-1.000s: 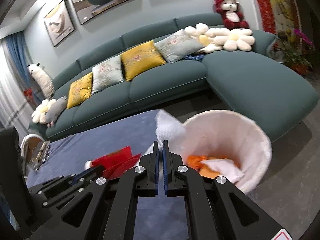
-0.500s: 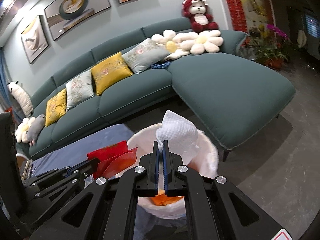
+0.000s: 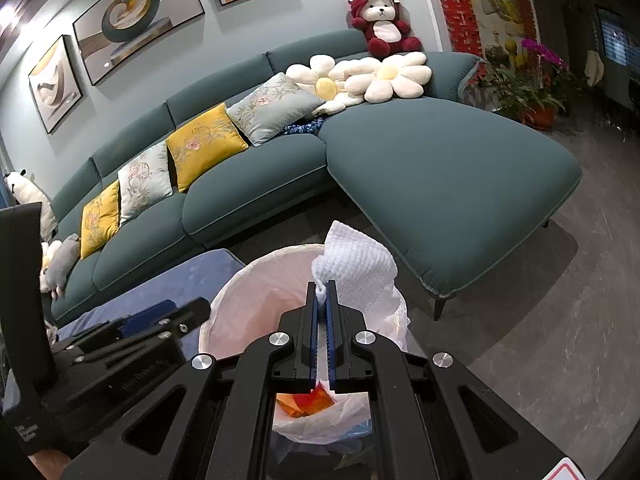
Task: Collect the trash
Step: 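Carry the red envelope and white towel over the wastebasket and open both tools, then move both open tools back over the paper cup and grey pouch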
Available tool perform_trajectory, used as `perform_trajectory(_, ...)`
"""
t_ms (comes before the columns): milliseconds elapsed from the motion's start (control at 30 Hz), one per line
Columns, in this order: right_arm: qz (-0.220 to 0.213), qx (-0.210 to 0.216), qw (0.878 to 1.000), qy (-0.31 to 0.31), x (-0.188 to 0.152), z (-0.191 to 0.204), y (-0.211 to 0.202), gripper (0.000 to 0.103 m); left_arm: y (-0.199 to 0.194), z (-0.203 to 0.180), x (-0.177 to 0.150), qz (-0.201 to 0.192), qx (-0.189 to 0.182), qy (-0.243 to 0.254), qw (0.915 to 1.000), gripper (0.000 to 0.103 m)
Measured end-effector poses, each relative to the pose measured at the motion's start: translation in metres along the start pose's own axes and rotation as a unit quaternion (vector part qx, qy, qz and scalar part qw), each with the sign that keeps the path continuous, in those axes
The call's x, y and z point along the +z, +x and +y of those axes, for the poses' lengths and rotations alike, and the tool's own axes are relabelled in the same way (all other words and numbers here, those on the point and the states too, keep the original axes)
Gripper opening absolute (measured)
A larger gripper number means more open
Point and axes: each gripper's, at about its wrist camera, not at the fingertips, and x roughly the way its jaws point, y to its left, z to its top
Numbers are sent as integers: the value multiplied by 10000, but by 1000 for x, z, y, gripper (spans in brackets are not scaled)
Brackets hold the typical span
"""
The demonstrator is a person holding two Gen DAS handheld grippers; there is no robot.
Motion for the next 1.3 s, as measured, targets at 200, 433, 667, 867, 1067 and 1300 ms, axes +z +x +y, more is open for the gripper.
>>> perform_trajectory(200, -2, 82, 9999, -65, 2, 9, 6, 4, -2, 19, -4, 43, 173, -203, 9996, 46)
perform_trajectory(433, 41, 139, 9997, -180, 2, 24, 13, 4, -3, 36, -12, 106, 269, -376, 9989, 46)
perform_trajectory(667, 65, 97, 9997, -202, 1, 35, 20, 9, -5, 45, -16, 133, 348, -495, 9981, 53)
perform_trajectory(867, 44, 70, 9996, -254, -1, 46, 21, 27, -9, 61, -20, 110, 465, -593, 9971, 60)
perform_trajectory(1067, 12, 154, 9992, -356, -1, 64, 16, 27, -16, 87, -29, 115, 584, -812, 9949, 61)
perform_trajectory(1300, 34, 321, 9978, -580, -8, 99, 11, 33, -35, 121, -42, 27, 776, -1035, 9916, 66)
